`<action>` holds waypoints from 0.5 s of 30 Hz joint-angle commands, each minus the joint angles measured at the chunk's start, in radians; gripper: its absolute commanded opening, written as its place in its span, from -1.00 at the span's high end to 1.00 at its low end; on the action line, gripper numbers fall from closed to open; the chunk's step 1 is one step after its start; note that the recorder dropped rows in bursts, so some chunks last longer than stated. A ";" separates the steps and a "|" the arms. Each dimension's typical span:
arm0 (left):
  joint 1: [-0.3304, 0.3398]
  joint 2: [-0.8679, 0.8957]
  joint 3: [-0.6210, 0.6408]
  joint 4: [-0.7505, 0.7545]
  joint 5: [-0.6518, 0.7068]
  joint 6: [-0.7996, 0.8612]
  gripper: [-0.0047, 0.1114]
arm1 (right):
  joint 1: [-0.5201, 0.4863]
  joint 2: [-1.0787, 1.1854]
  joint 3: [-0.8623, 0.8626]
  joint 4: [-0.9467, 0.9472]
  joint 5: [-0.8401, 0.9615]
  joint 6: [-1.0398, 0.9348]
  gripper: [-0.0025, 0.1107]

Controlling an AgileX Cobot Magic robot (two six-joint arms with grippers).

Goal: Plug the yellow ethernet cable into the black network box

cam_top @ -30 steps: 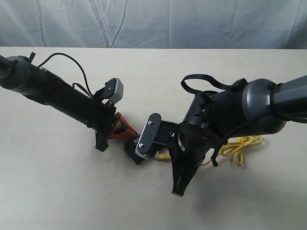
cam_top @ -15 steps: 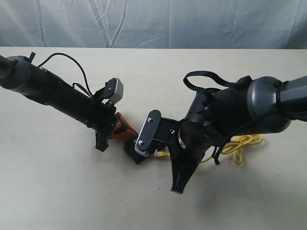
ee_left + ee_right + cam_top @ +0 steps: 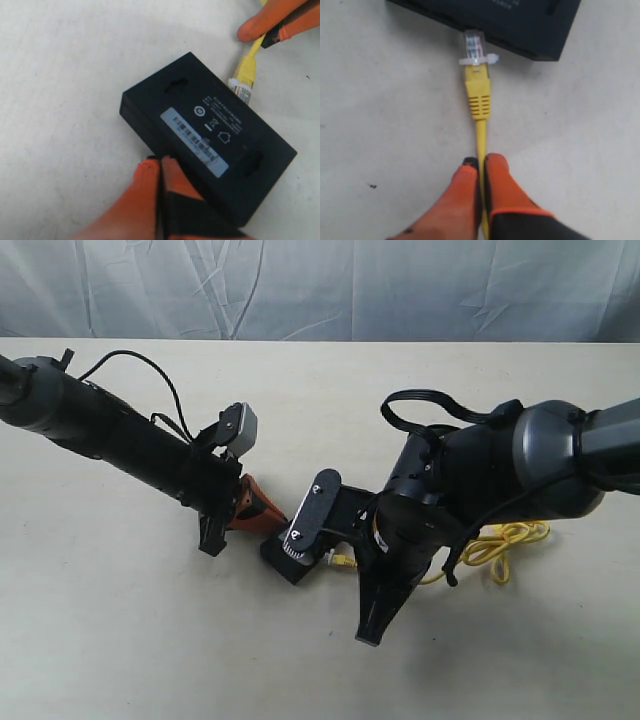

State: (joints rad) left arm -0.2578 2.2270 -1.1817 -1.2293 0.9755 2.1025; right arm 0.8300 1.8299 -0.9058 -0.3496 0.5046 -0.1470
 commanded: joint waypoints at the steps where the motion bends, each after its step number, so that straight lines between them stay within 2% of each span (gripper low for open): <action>1: -0.004 0.018 0.004 0.040 -0.037 0.025 0.92 | -0.001 0.000 0.002 -0.006 -0.007 0.007 0.97; 15: -0.004 0.018 0.004 0.040 -0.031 0.025 0.92 | -0.001 0.030 0.002 -0.006 -0.028 0.054 0.97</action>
State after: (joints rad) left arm -0.2578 2.2293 -1.1817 -1.2300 0.9793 2.1025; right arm 0.8300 1.8529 -0.9058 -0.3496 0.5006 -0.1165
